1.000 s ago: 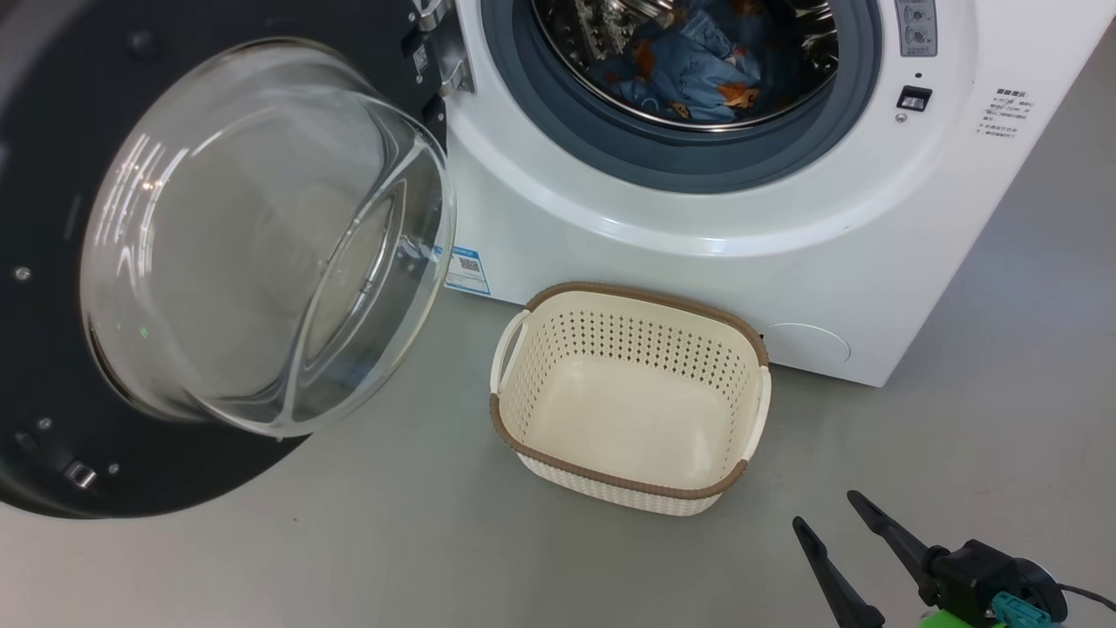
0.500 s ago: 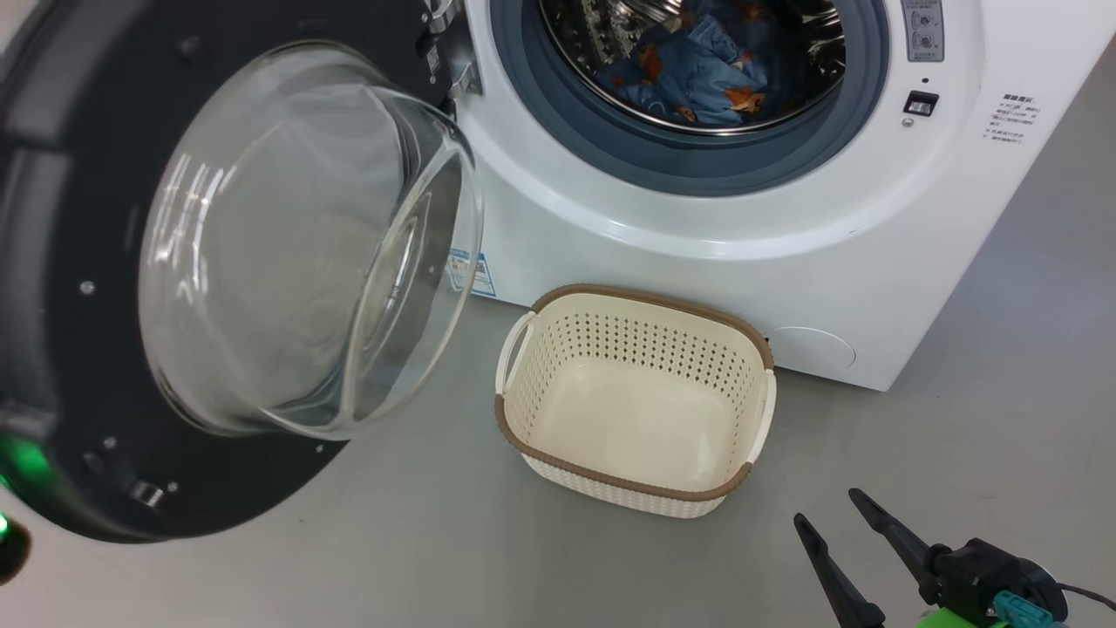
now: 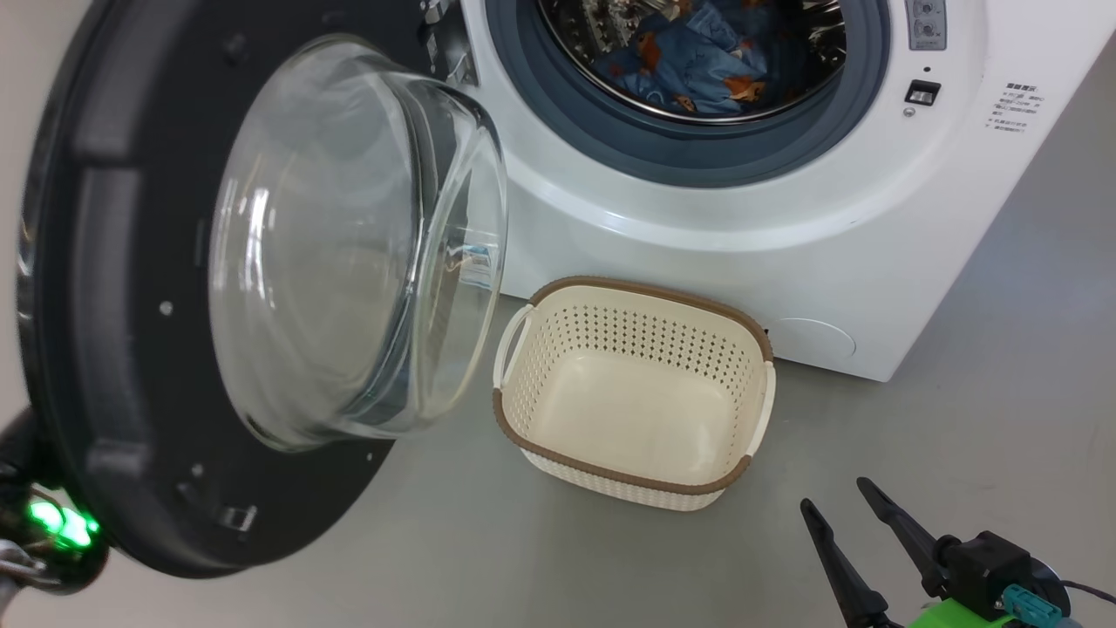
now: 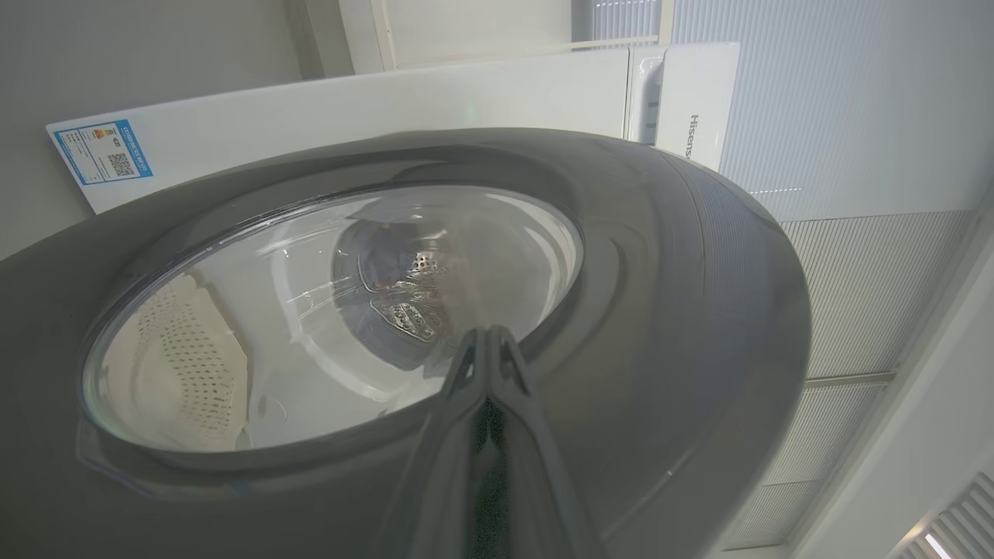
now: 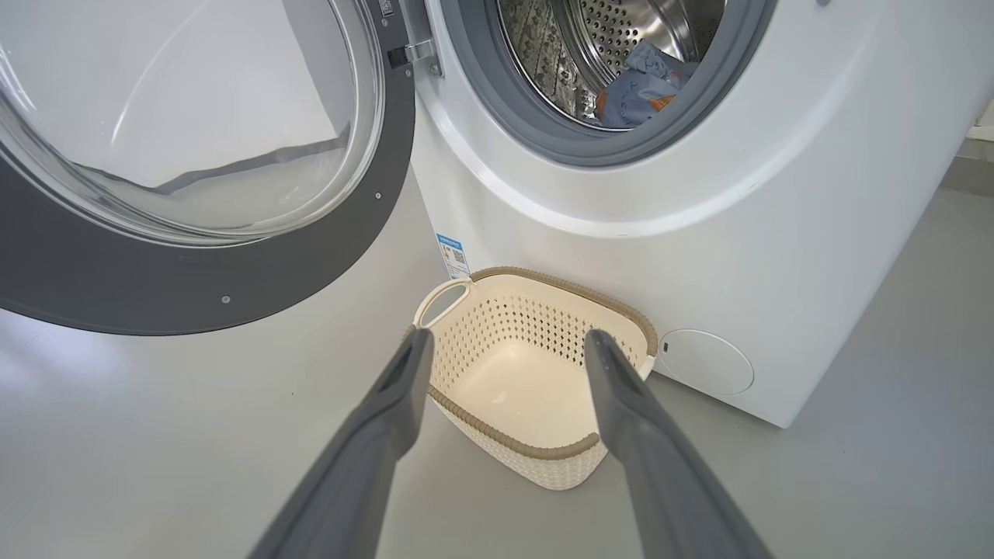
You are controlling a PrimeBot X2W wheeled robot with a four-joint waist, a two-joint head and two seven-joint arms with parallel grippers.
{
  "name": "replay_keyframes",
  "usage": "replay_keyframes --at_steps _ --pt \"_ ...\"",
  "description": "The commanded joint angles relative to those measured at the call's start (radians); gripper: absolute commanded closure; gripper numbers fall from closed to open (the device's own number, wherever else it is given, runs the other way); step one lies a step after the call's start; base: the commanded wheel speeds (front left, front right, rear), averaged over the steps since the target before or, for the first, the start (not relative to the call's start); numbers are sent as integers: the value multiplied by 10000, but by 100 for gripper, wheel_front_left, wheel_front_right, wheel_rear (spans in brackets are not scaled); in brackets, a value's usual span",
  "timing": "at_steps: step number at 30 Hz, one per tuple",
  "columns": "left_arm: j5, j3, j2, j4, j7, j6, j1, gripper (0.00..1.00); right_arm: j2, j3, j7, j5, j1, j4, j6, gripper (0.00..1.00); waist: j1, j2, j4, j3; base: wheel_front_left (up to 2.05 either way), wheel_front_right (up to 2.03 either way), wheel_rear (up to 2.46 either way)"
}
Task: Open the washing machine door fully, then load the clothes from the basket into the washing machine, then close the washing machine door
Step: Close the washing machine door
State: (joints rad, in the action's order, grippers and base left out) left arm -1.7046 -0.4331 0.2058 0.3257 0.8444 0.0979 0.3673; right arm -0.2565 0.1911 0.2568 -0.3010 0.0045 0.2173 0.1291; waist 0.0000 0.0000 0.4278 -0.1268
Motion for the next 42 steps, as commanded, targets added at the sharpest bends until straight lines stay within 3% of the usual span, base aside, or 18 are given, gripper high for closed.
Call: replay_keyframes --at_steps 1,12,20,30,42 --pt "-74 -3 168 -753 344 -146 -193 100 -27 170 49 47 -57 -252 16 0 0 0 -59 -3 0 0 0" --pt "19 855 -750 -3006 647 -492 -764 100 387 148 49 39 -259 -227 16 0 0 0 -503 26 0 0 0" --pt "375 1663 -1252 -3529 293 -530 -714 100 640 150 49 40 -339 -199 16 0 0 0 -1109 152 0 0 0" --pt "581 2730 -1523 -3187 -833 -319 -313 100 878 229 49 53 -289 -146 16 0 0 0 -2266 511 0 0 0" --pt "429 3862 -1554 -1639 -2655 69 676 100 968 391 49 18 -282 -77 16 0 0 0 -3715 775 0 0 0"
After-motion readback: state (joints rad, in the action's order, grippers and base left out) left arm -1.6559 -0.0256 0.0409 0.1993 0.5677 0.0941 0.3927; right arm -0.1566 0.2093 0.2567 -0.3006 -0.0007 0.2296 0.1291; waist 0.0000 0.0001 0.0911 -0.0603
